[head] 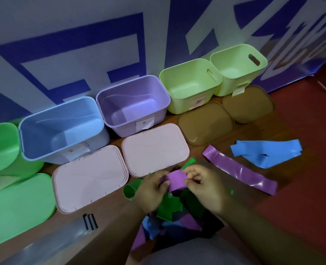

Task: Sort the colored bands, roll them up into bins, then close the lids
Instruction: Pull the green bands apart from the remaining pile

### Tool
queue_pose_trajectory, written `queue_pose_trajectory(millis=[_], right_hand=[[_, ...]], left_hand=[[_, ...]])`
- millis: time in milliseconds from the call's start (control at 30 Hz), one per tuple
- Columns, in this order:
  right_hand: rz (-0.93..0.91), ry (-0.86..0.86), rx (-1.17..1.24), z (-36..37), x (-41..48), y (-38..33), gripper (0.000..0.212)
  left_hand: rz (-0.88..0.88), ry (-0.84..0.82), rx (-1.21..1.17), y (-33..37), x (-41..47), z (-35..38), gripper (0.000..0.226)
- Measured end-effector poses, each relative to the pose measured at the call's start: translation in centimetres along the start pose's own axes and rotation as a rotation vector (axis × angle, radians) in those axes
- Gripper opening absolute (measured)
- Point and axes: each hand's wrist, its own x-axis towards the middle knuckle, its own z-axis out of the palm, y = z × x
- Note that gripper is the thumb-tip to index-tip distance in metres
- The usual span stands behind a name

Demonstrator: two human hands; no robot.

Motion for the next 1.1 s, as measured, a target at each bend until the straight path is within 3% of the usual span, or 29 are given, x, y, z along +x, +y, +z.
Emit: queue_pose_trajectory(millis=[100, 267, 400, 567, 733, 1100], right_hand=[[0.037, -0.052, -0.012, -0.7, -0.6, -1.4, 0.024], [0.057, -0.052, 0.04, -0.8, -1.0, -2.1, 0.034], [0.058, -0.023, 0.121, -0.6, -1.4, -2.1, 0.024], [0.034, 0.046, 0.202, -1.0, -1.4, -3.5, 0.026], [-0.07, 0.021, 0.218, -3.3, -1.8, -7.2, 0.024], [-0.209, 0.152, 0.398, -9.6, -3.8, -14.0, 0.021]], left_hand=[[-0.001, 0.023, -0.018, 0.2, -0.6, -0.8, 0.007], [-0.055, 0.118, -0.01, 1.0, -2.1, -2.0, 0.013], [-0.076, 0.131, -0.045, 2.8, -4.0, -2.9, 0.012], [-0.018, 0.085, -0.206, 4.9, -5.9, -4.2, 0.009], [0.113, 0.141, -0.287, 6.7, -6.6, -5.5, 0.012], [0.226, -0.043, -0.396, 10.0, -5.7, -6.8, 0.029]])
